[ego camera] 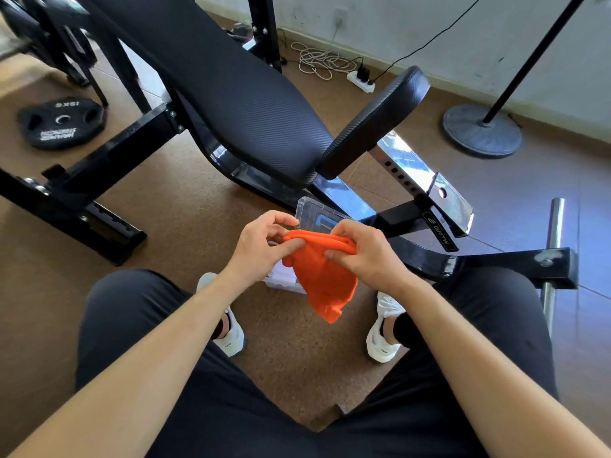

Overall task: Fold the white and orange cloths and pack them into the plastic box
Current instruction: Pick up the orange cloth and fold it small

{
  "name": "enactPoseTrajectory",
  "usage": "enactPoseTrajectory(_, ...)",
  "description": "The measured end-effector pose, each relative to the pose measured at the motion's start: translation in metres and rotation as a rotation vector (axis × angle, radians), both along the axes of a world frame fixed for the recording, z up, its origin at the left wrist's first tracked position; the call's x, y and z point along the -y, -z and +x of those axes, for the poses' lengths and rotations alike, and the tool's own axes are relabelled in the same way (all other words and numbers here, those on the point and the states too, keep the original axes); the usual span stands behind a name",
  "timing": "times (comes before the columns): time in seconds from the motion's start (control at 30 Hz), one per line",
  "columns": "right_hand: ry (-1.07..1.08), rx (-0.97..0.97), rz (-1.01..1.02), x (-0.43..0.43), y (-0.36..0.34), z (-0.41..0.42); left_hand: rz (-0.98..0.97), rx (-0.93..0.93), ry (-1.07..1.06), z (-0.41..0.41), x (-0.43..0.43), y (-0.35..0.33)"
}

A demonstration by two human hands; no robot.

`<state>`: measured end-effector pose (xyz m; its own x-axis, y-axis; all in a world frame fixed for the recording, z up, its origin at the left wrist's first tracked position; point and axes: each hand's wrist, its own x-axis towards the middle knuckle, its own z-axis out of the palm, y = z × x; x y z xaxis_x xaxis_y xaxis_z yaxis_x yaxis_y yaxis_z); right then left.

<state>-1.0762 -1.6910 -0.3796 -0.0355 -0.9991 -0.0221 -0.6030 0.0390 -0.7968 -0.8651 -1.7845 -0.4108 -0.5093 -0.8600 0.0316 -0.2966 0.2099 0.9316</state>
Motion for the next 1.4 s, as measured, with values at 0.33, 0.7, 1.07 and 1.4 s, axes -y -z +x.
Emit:
enactPoseTrajectory(0.33,0.116,0.382,-0.170,-0.018,-0.043,-0.021,0.270,-0.081,0.204,-0.028,-0.012,0.024)
enactPoseTrajectory(0.7,0.474,0.374,-0.219,-0.048,-0.042,-0.083,0.233,0.078,0.373,-0.064,-0.028,0.049)
enactPoseTrajectory(1.07,0.708,0.514,-0.277,-0.054,-0.029,-0.112,0.124,0.014,0.267,-0.077,-0.035,0.024)
enactPoseTrajectory(1.4,0.795,0.609,-0.281,-0.060,-0.022,-0.138,0.296,0.239,0.537,-0.062,-0.035,0.017)
